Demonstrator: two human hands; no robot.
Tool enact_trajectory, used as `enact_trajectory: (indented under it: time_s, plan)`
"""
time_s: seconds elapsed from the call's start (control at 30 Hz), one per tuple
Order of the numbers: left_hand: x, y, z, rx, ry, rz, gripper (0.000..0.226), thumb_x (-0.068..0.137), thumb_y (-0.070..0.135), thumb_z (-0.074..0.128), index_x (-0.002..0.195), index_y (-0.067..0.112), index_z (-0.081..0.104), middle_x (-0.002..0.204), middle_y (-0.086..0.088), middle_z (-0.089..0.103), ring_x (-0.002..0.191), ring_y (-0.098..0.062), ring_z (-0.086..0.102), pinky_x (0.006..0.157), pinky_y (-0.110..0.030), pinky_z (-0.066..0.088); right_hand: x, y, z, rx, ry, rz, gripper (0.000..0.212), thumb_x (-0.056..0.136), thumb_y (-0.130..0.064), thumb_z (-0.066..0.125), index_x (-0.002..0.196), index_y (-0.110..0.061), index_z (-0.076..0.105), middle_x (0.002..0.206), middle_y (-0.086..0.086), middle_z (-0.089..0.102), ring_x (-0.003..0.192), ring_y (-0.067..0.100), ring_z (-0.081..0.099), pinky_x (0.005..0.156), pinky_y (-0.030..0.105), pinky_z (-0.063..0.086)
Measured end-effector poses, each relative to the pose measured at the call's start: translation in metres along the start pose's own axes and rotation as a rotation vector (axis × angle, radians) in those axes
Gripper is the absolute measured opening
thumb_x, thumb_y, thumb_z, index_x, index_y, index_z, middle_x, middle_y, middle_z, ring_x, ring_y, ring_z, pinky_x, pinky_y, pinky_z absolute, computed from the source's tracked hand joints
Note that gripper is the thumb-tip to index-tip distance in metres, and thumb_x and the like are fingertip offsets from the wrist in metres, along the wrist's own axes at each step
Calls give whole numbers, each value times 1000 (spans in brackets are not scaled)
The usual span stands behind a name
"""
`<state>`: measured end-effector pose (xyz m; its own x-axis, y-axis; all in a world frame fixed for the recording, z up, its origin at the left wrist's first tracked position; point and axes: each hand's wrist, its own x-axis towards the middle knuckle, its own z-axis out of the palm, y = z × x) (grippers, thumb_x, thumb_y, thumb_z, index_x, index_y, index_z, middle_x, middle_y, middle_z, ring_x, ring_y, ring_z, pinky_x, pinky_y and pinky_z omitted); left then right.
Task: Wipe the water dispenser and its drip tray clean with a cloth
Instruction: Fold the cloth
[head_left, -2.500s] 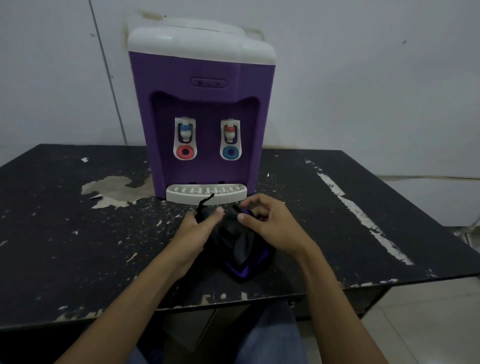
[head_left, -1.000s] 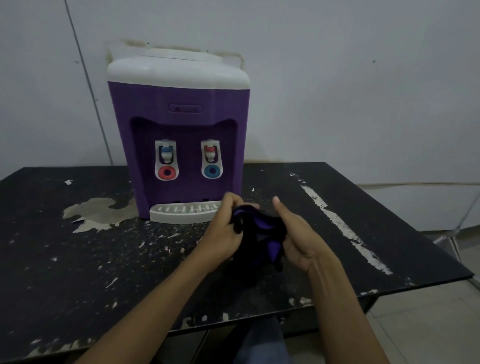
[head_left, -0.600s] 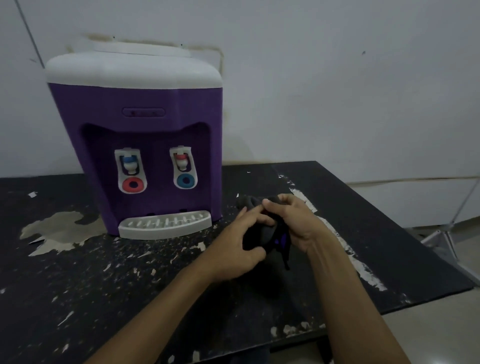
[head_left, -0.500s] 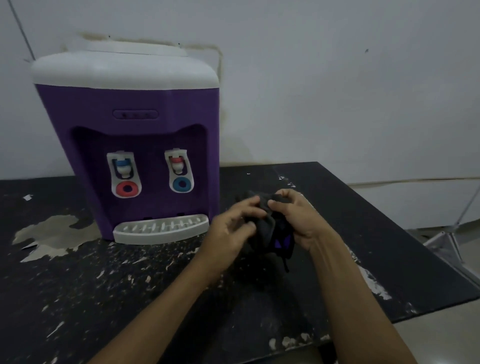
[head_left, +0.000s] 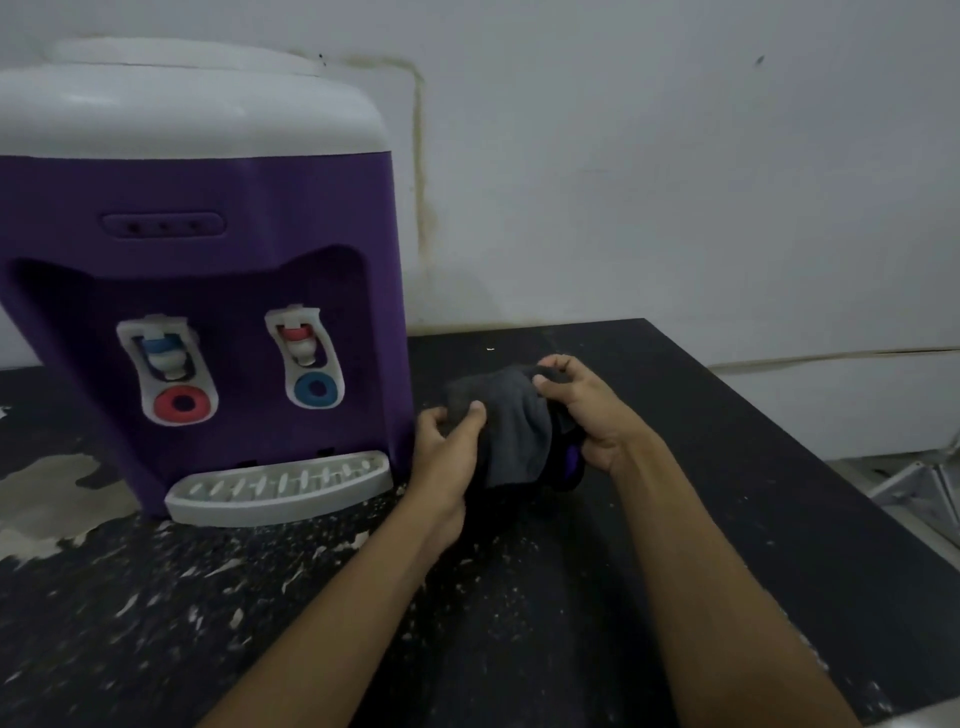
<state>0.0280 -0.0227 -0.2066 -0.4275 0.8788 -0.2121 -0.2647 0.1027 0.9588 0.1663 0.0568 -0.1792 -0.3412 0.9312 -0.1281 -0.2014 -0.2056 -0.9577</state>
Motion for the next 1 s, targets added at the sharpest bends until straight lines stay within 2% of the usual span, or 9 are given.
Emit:
enact_trajectory:
  time_s: [0.1, 0.17, 0.27, 0.4, 0.5, 0.63, 0.83, 0.9, 1.0]
  plan:
    - [2, 2, 4, 122, 72, 136, 22, 98, 31, 61, 111, 29, 44, 119, 1, 56, 102, -13, 58, 92, -34, 53, 10, 2, -13, 9, -39, 42, 42, 82, -18, 79, 117, -15, 55, 104, 8, 68, 86, 20, 68, 74, 36, 58]
    - [0, 4, 13, 187, 103, 261, 23, 98, 27, 60, 110, 29, 40, 113, 6, 52, 94, -6, 54, 80, -26, 49, 17, 7, -17, -15, -72, 56, 63, 72, -6, 83, 127, -14, 52, 115, 13, 65, 98, 25, 69, 77, 38, 60]
    - [0, 7, 22, 293, 111, 368, 24, 100, 14, 52, 111, 29, 37, 105, 7, 48, 85, -5, 54, 65, -19, 44, 27, 14, -15, -129, -33, 84, 68, 75, 6, 80, 130, -18, 48, 118, 21, 64, 101, 33, 68, 78, 43, 61]
    - [10, -1, 18, 734, 145, 462, 24, 101, 11, 47, 111, 30, 37, 117, 1, 41, 77, 0, 46, 58, -20, 38, 44, 28, -13, -348, 29, -17, 66, 71, -2, 87, 118, -21, 45, 114, 18, 65, 102, 32, 67, 83, 43, 59]
    - [19, -7, 15, 968, 137, 404, 28, 98, 12, 54, 121, 20, 40, 129, -8, 33, 91, -16, 53, 71, -32, 49, 52, 41, -11, -752, 76, -228, 58, 71, -21, 87, 106, -24, 41, 108, 5, 59, 98, 22, 59, 80, 33, 52]
    - [25, -16, 11, 1216, 123, 333, 59, 88, 8, 67, 138, 4, 36, 148, -19, 22, 122, -31, 47, 98, -37, 51, 55, 53, -13, -988, 104, -436, 37, 85, -11, 73, 104, -21, 42, 107, 5, 48, 91, 16, 49, 69, 14, 35]
    - [28, -29, 2, 1470, 3, 612, 65, 94, 9, 58, 151, 2, 27, 162, -17, 16, 149, -31, 19, 122, -38, 26, 60, 63, -22, -1322, 289, -539, 17, 91, -30, 67, 103, -18, 65, 107, 3, 51, 95, 26, 47, 83, 39, 44]
    - [31, -29, -3, 1431, -74, 533, 47, 105, 16, 40, 150, 3, 31, 160, -16, 26, 149, -28, 22, 122, -38, 23, 60, 59, -21, -1325, 232, -479, 16, 95, -27, 61, 104, -17, 70, 103, 6, 59, 96, 30, 56, 85, 43, 47]
    - [31, -29, -8, 1438, -137, 442, 51, 110, 25, 23, 155, 1, 23, 165, -17, 19, 154, -28, 14, 125, -41, 15, 57, 56, -19, -1378, 216, -429, 22, 99, -25, 54, 110, -20, 72, 108, 8, 63, 102, 33, 59, 88, 43, 48]
